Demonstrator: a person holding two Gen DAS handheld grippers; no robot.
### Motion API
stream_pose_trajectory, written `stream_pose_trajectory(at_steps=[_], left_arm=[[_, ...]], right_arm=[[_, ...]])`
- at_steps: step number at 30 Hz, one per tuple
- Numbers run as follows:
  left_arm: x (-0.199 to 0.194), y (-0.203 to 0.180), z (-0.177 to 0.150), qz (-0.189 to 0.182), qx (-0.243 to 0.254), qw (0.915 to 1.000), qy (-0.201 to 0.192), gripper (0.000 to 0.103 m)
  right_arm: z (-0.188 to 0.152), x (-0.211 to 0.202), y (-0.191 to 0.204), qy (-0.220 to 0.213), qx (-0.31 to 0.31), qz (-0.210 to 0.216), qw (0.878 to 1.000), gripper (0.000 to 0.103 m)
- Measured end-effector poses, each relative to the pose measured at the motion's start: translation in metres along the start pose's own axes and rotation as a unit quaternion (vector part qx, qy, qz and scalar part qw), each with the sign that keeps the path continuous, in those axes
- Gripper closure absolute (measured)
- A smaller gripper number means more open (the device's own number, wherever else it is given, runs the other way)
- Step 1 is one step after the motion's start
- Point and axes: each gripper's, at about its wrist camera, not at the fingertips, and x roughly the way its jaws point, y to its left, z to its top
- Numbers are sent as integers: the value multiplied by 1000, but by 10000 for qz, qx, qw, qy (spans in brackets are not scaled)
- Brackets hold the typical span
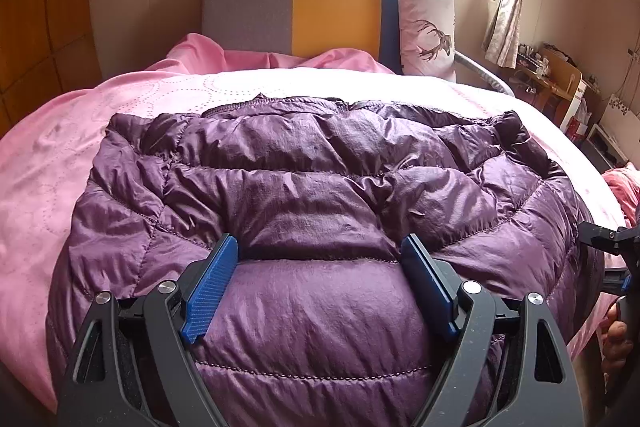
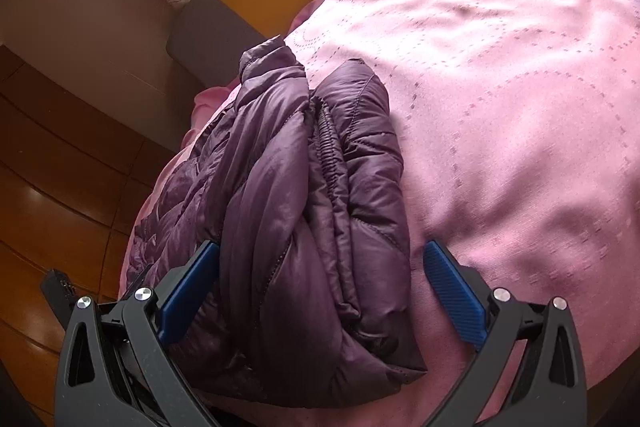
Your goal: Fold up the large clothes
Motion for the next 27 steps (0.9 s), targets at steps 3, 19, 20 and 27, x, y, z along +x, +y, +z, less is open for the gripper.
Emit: stream_pose_trajectory(at_steps=[3, 19, 20, 27], left_arm=[[5, 5, -1, -118, -89, 9999, 56, 20], [14, 36, -9, -1270, -674, 9894, 217, 27], [14, 40, -9, -1406, -766, 9868, 227, 27], [12, 54, -7, -1832, -923, 9782, 318, 33]], right_arm=[[-3, 5, 2, 169, 28, 267, 9995, 2], [-12, -15, 135, 218, -1513, 384, 9875, 64], [-10, -12, 150, 214, -1691, 404, 9845, 64], [-46, 17, 247, 405, -3004, 223, 9527, 64]])
